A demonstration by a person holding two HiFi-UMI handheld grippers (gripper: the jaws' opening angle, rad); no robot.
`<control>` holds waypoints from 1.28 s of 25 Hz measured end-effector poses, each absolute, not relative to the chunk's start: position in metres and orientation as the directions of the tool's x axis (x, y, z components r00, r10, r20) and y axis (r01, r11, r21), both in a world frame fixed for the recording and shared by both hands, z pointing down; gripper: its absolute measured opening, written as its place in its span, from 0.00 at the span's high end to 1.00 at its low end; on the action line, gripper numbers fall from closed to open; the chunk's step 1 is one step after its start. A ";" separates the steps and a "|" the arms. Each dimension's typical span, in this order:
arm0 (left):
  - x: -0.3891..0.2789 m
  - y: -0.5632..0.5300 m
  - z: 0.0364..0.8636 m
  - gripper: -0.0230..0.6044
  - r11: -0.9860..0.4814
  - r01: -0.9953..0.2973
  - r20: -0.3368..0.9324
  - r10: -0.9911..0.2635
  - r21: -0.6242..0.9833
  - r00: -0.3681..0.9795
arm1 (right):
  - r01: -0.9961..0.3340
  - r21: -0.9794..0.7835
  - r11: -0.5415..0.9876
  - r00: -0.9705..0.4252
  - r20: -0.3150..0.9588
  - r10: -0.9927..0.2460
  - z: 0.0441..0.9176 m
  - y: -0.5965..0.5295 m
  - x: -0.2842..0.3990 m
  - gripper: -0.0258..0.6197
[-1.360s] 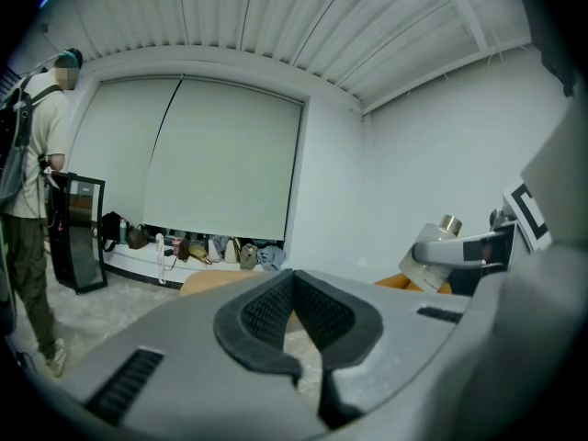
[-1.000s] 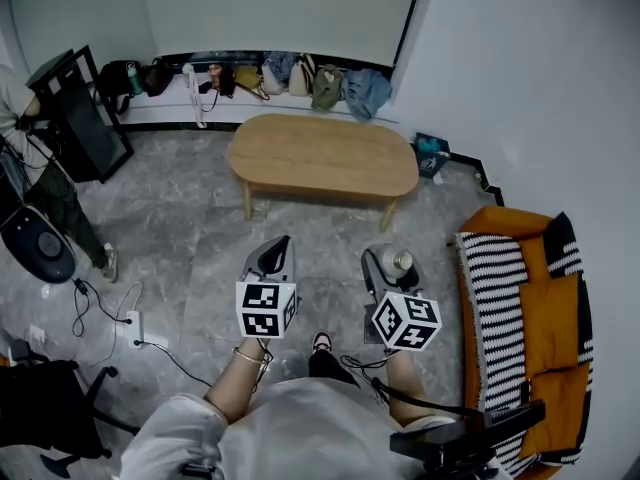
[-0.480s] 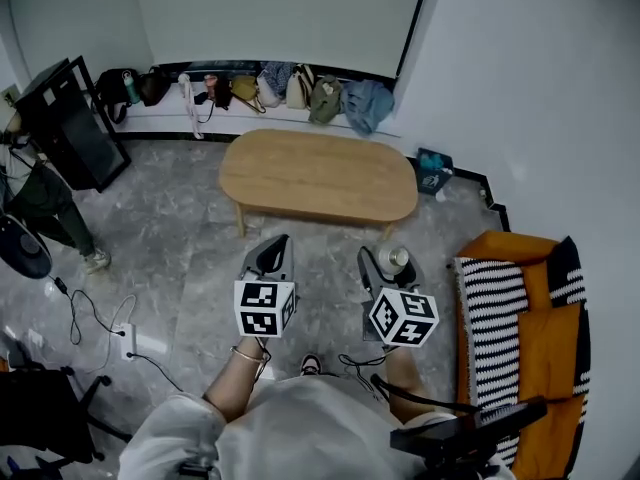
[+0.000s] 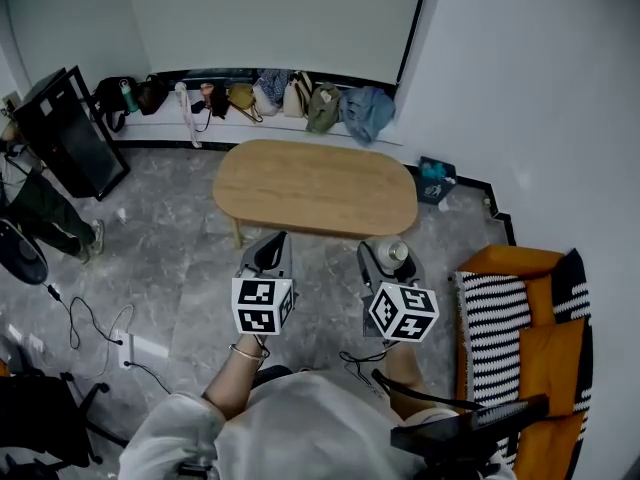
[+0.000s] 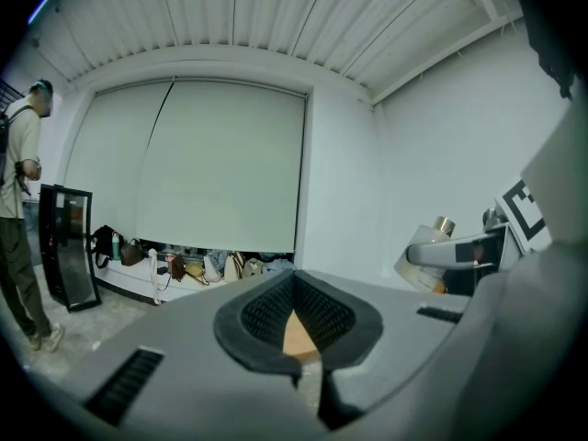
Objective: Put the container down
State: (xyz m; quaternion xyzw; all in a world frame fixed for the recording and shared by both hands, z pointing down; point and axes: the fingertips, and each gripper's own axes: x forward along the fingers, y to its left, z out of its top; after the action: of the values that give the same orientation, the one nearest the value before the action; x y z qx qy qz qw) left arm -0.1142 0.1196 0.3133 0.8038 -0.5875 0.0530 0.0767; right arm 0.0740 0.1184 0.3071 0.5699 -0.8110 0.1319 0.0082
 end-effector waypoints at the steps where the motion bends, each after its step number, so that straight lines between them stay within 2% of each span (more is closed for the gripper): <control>1: -0.113 0.116 0.315 0.95 -0.296 -0.953 0.179 -0.936 0.061 0.302 | -0.926 -0.206 0.315 -0.350 0.165 -0.922 0.309 0.114 0.075 0.44; 15: -0.109 0.045 0.330 0.95 -0.305 -0.948 0.202 -0.927 0.086 0.316 | -0.932 -0.206 0.297 -0.338 0.211 -0.917 0.327 0.049 0.077 0.44; 32: -0.115 -0.137 0.315 0.95 -0.371 -0.926 0.195 -0.905 0.071 0.378 | -0.952 -0.206 0.225 -0.266 0.201 -0.943 0.311 -0.116 0.078 0.44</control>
State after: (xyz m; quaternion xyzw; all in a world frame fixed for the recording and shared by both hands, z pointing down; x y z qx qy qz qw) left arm -0.1154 -0.1375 0.3151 0.8258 -0.5543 0.0616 0.0843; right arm 0.0782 -0.1163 0.3106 0.6054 -0.7825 0.1445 0.0168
